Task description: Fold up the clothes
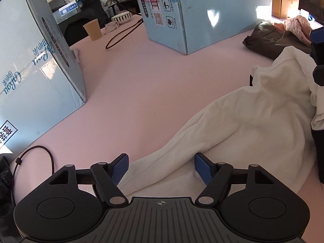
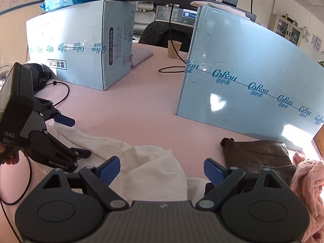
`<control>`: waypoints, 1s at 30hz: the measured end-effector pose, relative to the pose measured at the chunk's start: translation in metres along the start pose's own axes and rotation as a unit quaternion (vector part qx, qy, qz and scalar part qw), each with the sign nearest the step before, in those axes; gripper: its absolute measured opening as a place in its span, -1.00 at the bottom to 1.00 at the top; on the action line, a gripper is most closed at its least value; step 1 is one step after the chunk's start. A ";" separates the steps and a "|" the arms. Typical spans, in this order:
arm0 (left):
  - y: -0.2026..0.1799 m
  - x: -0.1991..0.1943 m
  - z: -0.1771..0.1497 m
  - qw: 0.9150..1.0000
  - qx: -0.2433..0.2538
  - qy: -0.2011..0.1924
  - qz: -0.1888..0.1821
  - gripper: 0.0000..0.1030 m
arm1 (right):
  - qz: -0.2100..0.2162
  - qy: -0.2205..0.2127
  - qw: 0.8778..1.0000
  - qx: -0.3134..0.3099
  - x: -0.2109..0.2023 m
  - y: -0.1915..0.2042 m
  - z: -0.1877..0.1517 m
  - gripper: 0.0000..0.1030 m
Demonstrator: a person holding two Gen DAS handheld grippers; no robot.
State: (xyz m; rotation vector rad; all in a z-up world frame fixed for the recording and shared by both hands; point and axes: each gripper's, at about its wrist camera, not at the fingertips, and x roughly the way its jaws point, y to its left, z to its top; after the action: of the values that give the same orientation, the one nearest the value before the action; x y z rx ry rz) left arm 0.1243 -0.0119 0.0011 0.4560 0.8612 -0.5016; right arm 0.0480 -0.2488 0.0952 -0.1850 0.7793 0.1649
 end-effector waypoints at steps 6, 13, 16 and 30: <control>-0.001 -0.002 0.003 0.999 0.025 0.018 -0.024 -0.14 | 0.031 0.029 0.999 0.002 0.018 -0.004 0.002 0.70; 0.003 0.003 0.010 0.999 0.015 0.027 -0.037 -0.73 | 0.030 0.075 0.996 -0.029 0.047 0.007 0.002 -0.55; 0.000 0.003 0.010 0.999 0.022 0.022 -0.033 -0.83 | 0.033 0.079 0.996 -0.014 0.052 0.001 0.000 -0.67; 0.010 -0.082 0.008 0.996 0.042 -0.055 -0.054 -0.86 | 0.118 0.017 0.993 0.027 -0.020 -0.046 0.013 -0.72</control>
State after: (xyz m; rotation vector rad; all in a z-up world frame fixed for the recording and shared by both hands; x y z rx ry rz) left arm 0.0898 0.0106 0.0736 0.4563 0.7643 -0.6595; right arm 0.0530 -0.2917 0.1236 -0.0446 0.8371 0.3650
